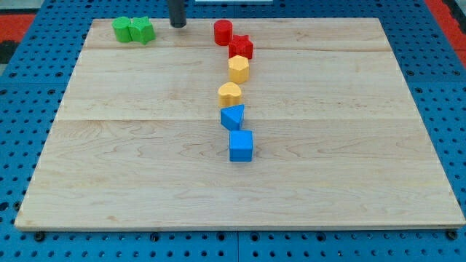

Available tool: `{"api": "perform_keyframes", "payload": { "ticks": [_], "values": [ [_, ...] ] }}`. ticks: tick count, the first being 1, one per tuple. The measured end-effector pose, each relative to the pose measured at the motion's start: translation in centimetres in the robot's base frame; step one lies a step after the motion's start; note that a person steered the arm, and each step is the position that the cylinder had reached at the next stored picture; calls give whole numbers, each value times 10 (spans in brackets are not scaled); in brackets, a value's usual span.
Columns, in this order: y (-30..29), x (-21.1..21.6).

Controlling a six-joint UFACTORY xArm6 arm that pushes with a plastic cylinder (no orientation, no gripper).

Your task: Slide the green star towards the bottom left of the blue cube

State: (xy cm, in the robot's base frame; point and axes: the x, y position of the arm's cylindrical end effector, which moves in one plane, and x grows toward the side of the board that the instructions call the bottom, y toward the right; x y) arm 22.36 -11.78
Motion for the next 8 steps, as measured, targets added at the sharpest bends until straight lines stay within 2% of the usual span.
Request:
{"api": "perform_keyframes", "payload": {
  "ticks": [1, 2, 3, 5, 6, 8],
  "values": [
    [34, 24],
    [98, 22],
    [111, 11],
    [13, 20],
    [-3, 9],
    [4, -30]
  ]
}}
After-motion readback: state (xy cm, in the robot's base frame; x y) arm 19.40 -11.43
